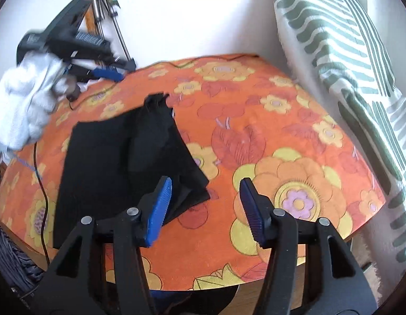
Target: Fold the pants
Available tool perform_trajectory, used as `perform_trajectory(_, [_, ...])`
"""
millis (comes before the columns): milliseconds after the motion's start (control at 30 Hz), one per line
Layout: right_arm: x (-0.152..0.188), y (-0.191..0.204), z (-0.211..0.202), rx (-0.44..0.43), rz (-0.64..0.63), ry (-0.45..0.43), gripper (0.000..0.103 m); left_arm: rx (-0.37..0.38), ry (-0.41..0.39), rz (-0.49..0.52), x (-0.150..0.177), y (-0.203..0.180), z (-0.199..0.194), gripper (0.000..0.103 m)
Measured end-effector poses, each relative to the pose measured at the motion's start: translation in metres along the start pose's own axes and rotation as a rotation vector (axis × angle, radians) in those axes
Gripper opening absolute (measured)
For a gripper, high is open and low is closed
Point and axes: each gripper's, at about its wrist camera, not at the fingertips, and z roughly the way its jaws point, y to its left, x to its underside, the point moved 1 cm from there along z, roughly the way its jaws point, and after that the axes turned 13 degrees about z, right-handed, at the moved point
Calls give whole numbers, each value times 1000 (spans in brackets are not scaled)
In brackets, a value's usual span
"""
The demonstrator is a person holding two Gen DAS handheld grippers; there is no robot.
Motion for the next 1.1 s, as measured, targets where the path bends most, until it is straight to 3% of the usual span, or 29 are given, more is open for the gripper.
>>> perform_trajectory(100, [-13,9,-9,-88,-36,-14,56,-80,3,52,27,15,-18,33])
perform_trajectory(200, [-26,28,-3,-192,-82,15,51,-102,68,66,59,35,-18,33])
perform_trajectory(267, [-31,50,8,-288,-132,71,45,-82,86,67,73,41,-18,33])
perform_trajectory(433, [-26,91,48,-375,-209,196,38,-65,125,56,97,49,1,33])
perform_trajectory(500, [-25,102,70,-396,-212,260,38,-99,144,43,102,55,8,33])
perform_trajectory(633, [-25,101,98,-336,-233,283,38,-131,141,20,108,65,10,22])
perform_trajectory(700, [-34,88,109,-212,-235,247,38,-127,136,21,110,66,7,22])
perform_trajectory(767, [-46,70,117,-130,-200,222,26,-124,133,23,111,66,6,22])
perform_trajectory(833, [-59,55,116,-40,-181,175,27,-130,131,29,112,66,7,22])
perform_trajectory(967, [-80,42,101,-133,-113,154,27,-129,120,26,112,66,6,22])
perform_trajectory(1100, [-85,66,90,-229,-190,142,28,-127,98,2,111,69,0,22])
